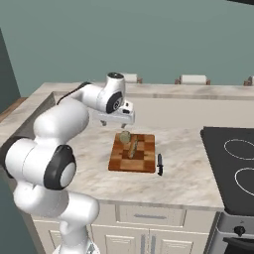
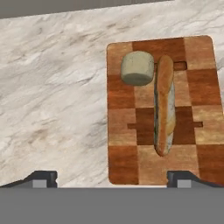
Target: Retrieve the sausage and cheese from the fridge and place them on the cutting board on the counter.
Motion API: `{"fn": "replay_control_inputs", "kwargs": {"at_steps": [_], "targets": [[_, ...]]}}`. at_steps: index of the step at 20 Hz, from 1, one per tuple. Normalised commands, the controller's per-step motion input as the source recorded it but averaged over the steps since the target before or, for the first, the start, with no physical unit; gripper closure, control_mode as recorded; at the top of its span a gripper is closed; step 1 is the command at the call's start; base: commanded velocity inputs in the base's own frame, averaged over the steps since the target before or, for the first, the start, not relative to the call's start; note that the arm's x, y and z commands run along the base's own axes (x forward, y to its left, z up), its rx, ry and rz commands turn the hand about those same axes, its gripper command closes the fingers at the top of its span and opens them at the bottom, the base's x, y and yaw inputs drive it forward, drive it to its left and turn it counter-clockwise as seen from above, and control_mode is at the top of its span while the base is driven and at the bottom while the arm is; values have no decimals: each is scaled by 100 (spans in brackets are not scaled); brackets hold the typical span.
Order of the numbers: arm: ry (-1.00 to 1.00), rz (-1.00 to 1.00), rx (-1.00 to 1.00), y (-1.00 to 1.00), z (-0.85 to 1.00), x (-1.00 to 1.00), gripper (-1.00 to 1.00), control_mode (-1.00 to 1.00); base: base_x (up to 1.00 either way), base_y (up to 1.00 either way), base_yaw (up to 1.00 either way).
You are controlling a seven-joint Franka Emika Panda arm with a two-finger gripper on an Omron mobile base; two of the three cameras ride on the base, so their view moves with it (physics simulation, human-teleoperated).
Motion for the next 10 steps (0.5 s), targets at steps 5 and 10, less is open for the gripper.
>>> {"fn": "replay_control_inputs", "kwargs": {"at_steps": [5,10], "targets": [[0,7,-8,0,56,-67,-100,-100,0,0,0],[0,11,-4,1,36,-63,-100,-100,0,0,0]]}}
